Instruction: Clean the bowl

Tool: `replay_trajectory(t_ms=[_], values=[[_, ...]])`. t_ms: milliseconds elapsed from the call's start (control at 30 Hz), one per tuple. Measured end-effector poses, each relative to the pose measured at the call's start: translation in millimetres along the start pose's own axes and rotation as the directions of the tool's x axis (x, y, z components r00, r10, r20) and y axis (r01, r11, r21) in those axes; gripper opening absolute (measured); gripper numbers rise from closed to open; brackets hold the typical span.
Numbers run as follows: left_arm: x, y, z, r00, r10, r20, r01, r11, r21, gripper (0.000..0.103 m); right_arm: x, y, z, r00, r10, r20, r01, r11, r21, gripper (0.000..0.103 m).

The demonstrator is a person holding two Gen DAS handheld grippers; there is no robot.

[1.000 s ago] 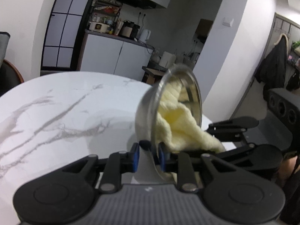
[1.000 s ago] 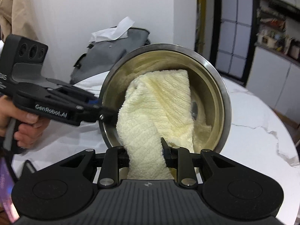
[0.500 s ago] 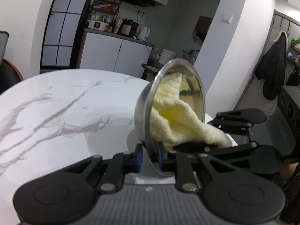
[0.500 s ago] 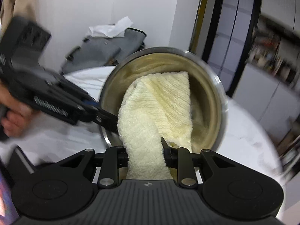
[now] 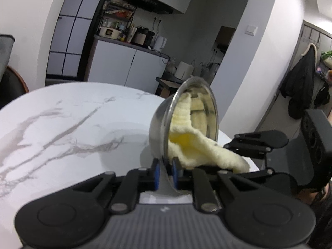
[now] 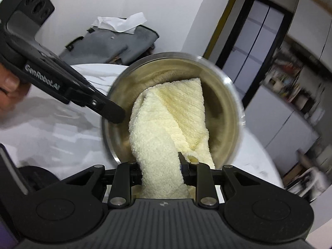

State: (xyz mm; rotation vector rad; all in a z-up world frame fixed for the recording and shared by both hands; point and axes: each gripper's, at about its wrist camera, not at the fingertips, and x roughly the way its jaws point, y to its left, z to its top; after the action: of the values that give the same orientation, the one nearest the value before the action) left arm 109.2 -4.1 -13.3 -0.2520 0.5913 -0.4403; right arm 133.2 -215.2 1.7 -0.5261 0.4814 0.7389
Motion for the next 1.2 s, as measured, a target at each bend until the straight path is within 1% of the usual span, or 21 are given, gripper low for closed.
replay_trajectory(t_ms=[100,167,233,300,400,500,533,567,633,700,767,800,867,933,967,1033,1100,1200], values=[[7,-4,-4,1.000,0.002,-0.018,-0.002,1.000,0.029,0.019,0,-6,0,0.998,0.059,0.000,-0.059,0.995,0.079,0.028],[10,-4,-4,0.999,0.009,-0.037,-0.008,1.000,0.019,0.019,1,-11,-1,0.992,0.127,0.014,-0.127,0.979,0.159,0.028],[13,-4,-4,0.999,0.015,-0.050,-0.014,1.000,0.007,0.018,1,-11,-2,0.987,0.158,0.024,-0.160,0.970,0.183,0.028],[14,-2,-5,0.998,0.020,-0.057,-0.020,1.000,0.002,0.016,1,-9,-2,0.986,0.166,0.027,-0.168,0.968,0.184,0.028],[15,-2,-5,0.997,0.030,-0.065,-0.029,1.000,0.009,0.015,1,-8,-3,0.986,0.162,0.028,-0.164,0.972,0.168,0.028],[14,-4,-6,0.997,0.044,-0.063,-0.042,0.999,0.033,0.015,-2,-2,-2,0.992,0.125,0.018,-0.126,0.986,0.110,0.027],[13,-4,-5,0.997,0.049,-0.059,-0.047,0.998,0.035,0.015,-3,0,-2,0.996,0.085,0.020,-0.086,0.993,0.083,0.027],[11,-4,-5,0.997,0.050,-0.055,-0.048,0.998,0.035,0.015,-6,2,-1,0.999,0.014,0.033,-0.016,0.998,0.052,0.026],[9,-5,-5,0.997,0.053,-0.047,-0.051,0.998,0.038,0.015,-12,3,0,0.996,-0.059,0.061,0.059,0.998,0.010,0.026],[8,-5,-4,0.997,0.059,-0.044,-0.057,0.998,0.041,0.015,-15,2,2,0.994,-0.082,0.073,0.082,0.997,-0.002,0.026],[6,-3,-3,0.998,0.056,-0.040,-0.055,0.998,0.036,0.015,-16,8,2,0.991,-0.109,0.077,0.113,0.992,-0.052,0.026],[5,-2,-3,0.998,0.053,-0.036,-0.052,0.998,0.031,0.015,-16,8,2,0.991,-0.110,0.076,0.115,0.992,-0.057,0.026],[3,-1,-2,0.999,0.047,-0.026,-0.046,0.999,0.025,0.015,-13,14,0,0.991,-0.122,0.059,0.127,0.987,-0.101,0.026],[2,-3,-1,0.999,0.047,-0.022,-0.046,0.999,0.027,0.016,-9,18,-3,0.992,-0.119,0.040,0.123,0.985,-0.124,0.026],[2,-4,0,0.999,0.047,-0.019,-0.047,0.999,0.028,0.017,-8,17,-4,0.994,-0.109,0.030,0.111,0.987,-0.118,0.026],[5,-3,-1,0.999,0.036,-0.018,-0.035,0.999,0.010,0.023,-8,15,-4,0.996,-0.086,0.018,0.088,0.992,-0.090,0.027],[9,-3,-1,1.000,0.021,-0.024,-0.021,1.000,-0.006,0.023,-6,9,-5,0.999,-0.032,-0.010,0.032,0.999,-0.037,0.027],[14,-4,-2,0.999,0.014,-0.037,-0.015,1.000,-0.010,0.024,-5,6,-6,1.000,-0.002,-0.013,0.002,1.000,0.000,0.027]])
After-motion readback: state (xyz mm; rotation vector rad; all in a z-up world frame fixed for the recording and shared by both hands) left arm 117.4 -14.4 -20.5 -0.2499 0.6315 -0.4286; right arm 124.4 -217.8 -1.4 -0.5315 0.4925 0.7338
